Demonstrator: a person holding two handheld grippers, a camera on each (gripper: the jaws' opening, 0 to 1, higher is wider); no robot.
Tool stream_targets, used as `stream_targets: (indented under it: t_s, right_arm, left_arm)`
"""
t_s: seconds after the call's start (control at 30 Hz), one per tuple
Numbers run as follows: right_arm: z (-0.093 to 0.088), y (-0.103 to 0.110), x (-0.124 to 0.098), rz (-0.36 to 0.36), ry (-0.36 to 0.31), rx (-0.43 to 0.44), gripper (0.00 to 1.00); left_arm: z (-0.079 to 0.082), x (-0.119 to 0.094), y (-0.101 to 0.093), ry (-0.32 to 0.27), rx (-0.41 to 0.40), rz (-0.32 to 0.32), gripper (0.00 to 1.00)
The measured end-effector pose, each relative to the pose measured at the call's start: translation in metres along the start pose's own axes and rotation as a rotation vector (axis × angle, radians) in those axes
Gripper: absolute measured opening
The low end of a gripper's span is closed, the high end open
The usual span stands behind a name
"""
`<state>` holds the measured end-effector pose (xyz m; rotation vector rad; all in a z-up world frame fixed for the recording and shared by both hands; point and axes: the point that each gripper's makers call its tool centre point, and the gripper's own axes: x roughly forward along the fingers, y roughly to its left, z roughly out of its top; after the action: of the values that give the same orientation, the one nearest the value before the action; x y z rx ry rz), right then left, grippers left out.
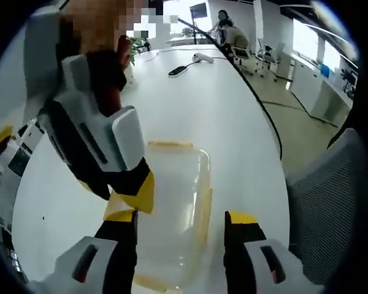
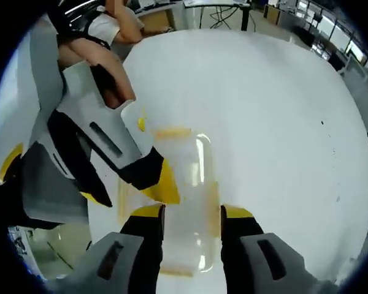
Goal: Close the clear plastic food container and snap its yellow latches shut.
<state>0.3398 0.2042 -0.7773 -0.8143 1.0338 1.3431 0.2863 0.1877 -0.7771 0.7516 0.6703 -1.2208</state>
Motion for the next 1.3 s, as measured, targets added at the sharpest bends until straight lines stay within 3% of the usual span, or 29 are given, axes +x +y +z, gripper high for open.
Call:
stream_targets:
  t_s: [0.07,0.13,0.17,0.33,0.5,0.6,0.67,0.83,1.0,1.3]
  right_arm:
    - [-0.002,-0.007,0.000,-0.049,-0.027,0.014,0.51]
    - [-0.005,-0.015,-0.002,-0.094,-0.051,0.038,0.66]
    - [-0.006,-0.012,-0.003,-0.082,-0.062,0.026,0.70]
    - [-0.013,-0.003,-0.011,-0.075,-0.099,0.019,0.74]
    - [-0.017,0.023,-0.018,-0.061,-0.120,-0.005,0.81]
    - [-0.025,0.030,-0.017,-0.088,-0.100,-0.067,0.84]
    - [-0.034,0.030,-0.014,-0.115,-0.052,-0.108,0.85]
    - [-0.041,0.033,-0.008,-0.148,-0.020,-0.165,0.84]
    - [-0.045,0.030,-0.005,-0.159,-0.014,-0.149,0.83]
    - [-0.061,0.029,-0.001,-0.145,0.063,-0.156,0.76]
  left_arm:
    - [-0.002,0.001,-0.002,0.010,-0.037,-0.012,0.75]
    - [-0.003,0.000,-0.002,0.013,-0.032,-0.017,0.80]
    - [-0.004,-0.001,-0.001,0.023,-0.028,-0.016,0.82]
    - [-0.009,-0.007,0.008,0.053,-0.008,-0.017,0.94]
    - [-0.017,-0.009,0.013,0.107,-0.007,-0.020,0.97]
    - [-0.018,-0.009,0.016,0.118,0.020,-0.008,0.97]
    - [-0.022,-0.007,0.016,0.140,0.031,-0.014,0.97]
    - [-0.025,-0.005,0.021,0.162,0.079,-0.012,0.88]
    - [-0.031,-0.003,0.025,0.185,0.084,-0.015,0.87]
    - [-0.041,0.003,0.028,0.237,0.121,-0.043,0.78]
